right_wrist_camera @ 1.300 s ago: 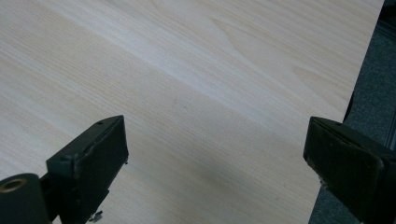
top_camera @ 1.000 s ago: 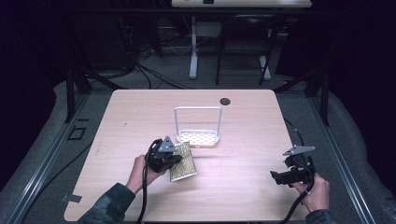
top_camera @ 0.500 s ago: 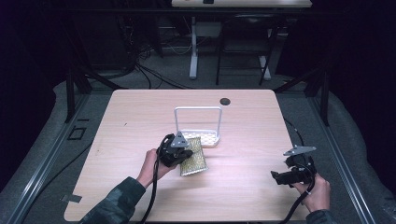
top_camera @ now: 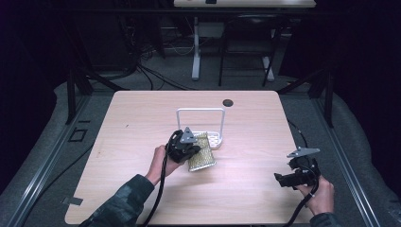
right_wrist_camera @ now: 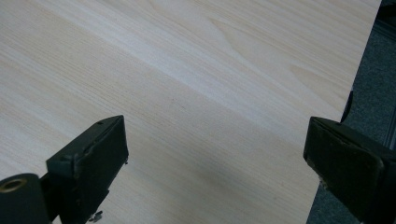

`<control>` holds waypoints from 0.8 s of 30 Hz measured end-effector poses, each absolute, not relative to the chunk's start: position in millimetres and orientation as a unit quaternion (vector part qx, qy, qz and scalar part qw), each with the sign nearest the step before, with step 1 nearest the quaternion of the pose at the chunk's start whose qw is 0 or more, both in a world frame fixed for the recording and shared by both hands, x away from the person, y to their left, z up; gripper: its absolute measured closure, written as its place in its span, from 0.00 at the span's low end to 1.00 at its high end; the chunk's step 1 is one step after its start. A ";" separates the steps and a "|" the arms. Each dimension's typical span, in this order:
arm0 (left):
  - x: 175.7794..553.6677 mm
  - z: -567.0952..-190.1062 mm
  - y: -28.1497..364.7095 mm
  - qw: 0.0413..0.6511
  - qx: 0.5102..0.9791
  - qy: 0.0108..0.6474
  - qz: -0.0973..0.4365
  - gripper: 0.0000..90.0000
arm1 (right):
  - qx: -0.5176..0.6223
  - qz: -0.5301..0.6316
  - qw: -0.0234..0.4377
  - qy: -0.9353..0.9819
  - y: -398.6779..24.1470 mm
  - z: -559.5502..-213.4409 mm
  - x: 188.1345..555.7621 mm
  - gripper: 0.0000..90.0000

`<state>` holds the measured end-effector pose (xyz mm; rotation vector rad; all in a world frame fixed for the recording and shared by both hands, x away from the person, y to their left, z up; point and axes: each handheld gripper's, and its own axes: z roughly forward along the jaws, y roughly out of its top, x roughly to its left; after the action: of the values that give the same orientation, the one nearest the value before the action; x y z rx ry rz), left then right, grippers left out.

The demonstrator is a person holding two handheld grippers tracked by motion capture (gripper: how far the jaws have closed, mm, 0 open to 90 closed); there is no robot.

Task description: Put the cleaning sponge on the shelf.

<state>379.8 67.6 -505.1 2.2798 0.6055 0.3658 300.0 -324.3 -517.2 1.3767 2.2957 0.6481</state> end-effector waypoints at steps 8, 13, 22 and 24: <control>387.3 -506.0 61.8 0.370 0.882 0.250 0.149 1.00 | 0.490 0.233 0.194 0.818 -323.2 -517.4 300.8 0.06; 390.5 -504.5 60.8 0.369 0.877 0.264 0.157 1.00 | 0.488 0.234 0.194 0.818 -322.0 -517.0 302.0 0.06; 397.3 -502.6 58.5 0.375 0.864 0.288 0.174 1.00 | 0.488 0.234 0.194 0.818 -321.5 -516.7 302.1 0.06; 398.8 -502.3 56.8 0.373 0.862 0.292 0.179 1.00 | 0.488 0.233 0.193 0.819 -321.4 -516.3 301.9 0.06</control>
<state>398.8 56.8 -502.3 2.2098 0.7472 0.4586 301.9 -321.4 -516.3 1.3691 2.2969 0.6533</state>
